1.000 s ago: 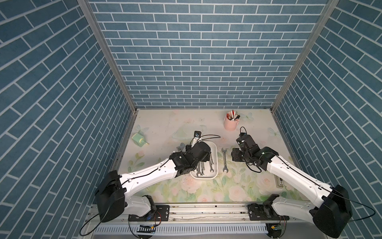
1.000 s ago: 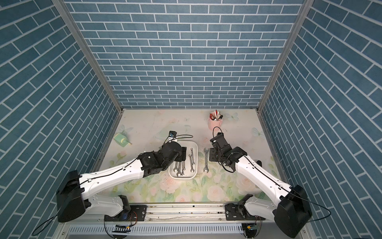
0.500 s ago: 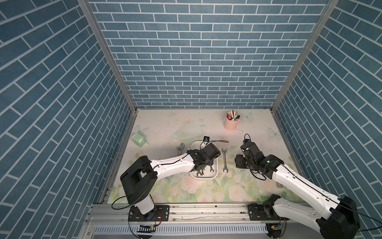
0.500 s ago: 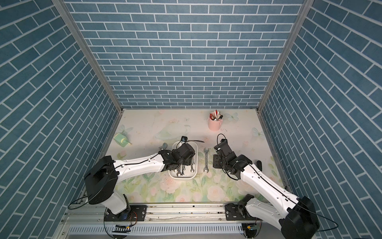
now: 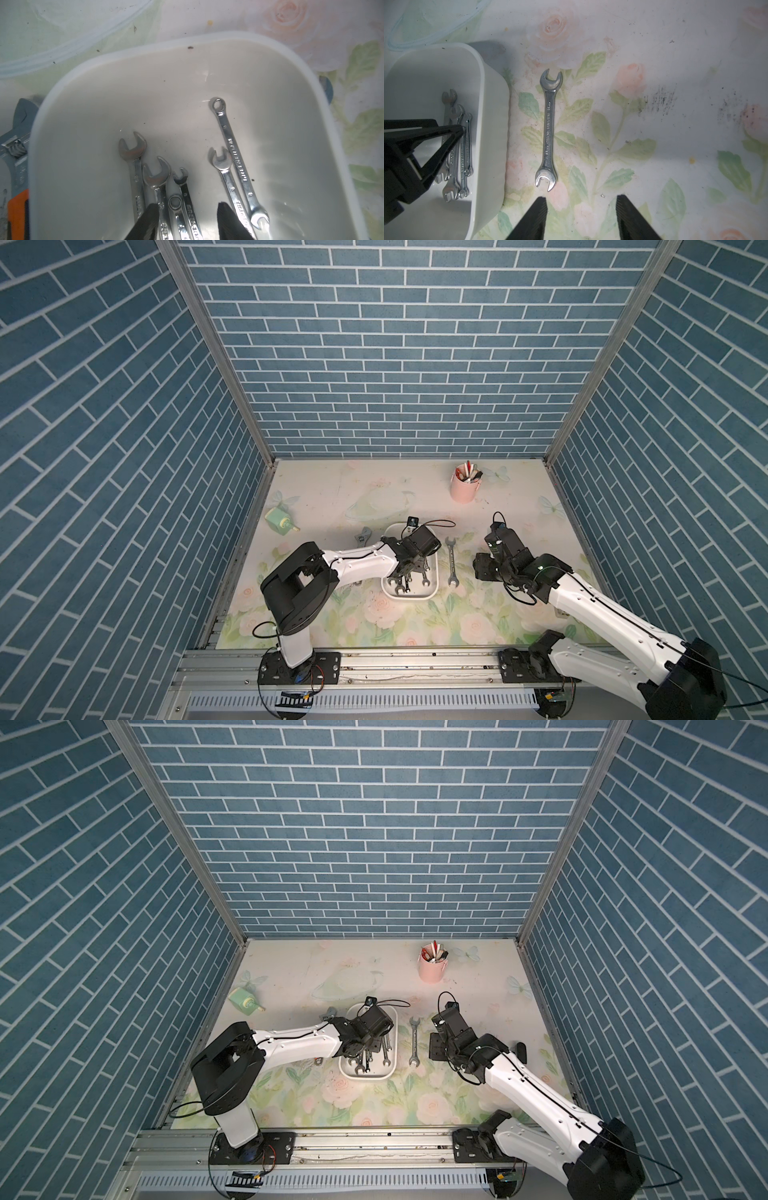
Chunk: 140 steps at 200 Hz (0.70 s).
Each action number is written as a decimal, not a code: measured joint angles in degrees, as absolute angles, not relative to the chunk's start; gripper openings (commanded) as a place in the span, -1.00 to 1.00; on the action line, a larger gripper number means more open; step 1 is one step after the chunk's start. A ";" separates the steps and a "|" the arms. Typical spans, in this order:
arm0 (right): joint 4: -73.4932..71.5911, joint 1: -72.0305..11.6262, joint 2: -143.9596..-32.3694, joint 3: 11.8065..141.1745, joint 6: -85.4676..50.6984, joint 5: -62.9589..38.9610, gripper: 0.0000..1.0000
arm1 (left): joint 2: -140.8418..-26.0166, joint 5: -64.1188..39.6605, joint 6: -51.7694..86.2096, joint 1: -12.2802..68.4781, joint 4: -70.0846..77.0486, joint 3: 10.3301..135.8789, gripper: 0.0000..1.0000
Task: Take out the wrench from the storage box
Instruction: Pick up the wrench from the storage box.
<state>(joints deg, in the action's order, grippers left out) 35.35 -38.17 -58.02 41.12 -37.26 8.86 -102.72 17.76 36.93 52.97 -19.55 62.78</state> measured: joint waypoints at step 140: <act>34.24 -38.17 -60.93 40.75 -37.26 8.14 0.16 | -104.60 16.14 39.31 50.94 -21.19 62.02 -0.43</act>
<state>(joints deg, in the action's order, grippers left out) 34.24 -38.17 -60.93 40.75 -37.26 8.14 -104.60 16.14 39.31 50.94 -21.19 62.02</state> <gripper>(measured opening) 0.577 0.285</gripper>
